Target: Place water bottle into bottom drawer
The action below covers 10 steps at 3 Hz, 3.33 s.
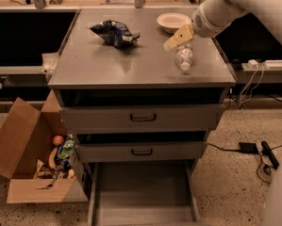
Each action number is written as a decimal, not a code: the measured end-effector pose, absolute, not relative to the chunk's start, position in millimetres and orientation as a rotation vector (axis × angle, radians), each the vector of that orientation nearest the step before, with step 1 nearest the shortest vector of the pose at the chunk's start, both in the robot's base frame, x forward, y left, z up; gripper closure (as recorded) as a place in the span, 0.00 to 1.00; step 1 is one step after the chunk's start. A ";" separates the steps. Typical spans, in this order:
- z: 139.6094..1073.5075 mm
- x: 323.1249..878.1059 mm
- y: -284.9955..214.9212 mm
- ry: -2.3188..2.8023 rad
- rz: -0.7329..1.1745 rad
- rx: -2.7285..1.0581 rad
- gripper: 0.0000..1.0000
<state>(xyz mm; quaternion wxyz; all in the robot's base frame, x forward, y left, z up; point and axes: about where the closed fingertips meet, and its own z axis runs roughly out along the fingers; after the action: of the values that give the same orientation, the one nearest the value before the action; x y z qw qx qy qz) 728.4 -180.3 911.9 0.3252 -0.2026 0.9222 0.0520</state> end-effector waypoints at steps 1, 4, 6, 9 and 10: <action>895.4 740.6 -177.6 2.444 0.151 -0.484 0.00; 846.5 759.9 -160.9 2.498 0.193 -0.433 0.50; 872.5 742.6 -164.7 2.335 0.301 -0.477 0.95; 946.3 671.4 -216.3 1.963 0.505 -0.538 1.00; 940.8 670.9 -213.8 1.972 0.500 -0.555 1.00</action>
Offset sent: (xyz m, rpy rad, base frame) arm 0.0304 0.0087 -0.0536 0.0539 0.0738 -0.1014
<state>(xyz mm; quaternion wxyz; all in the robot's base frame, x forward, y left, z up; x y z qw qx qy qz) 670.9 -213.8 940.8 0.4938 -0.2288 0.8132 0.2062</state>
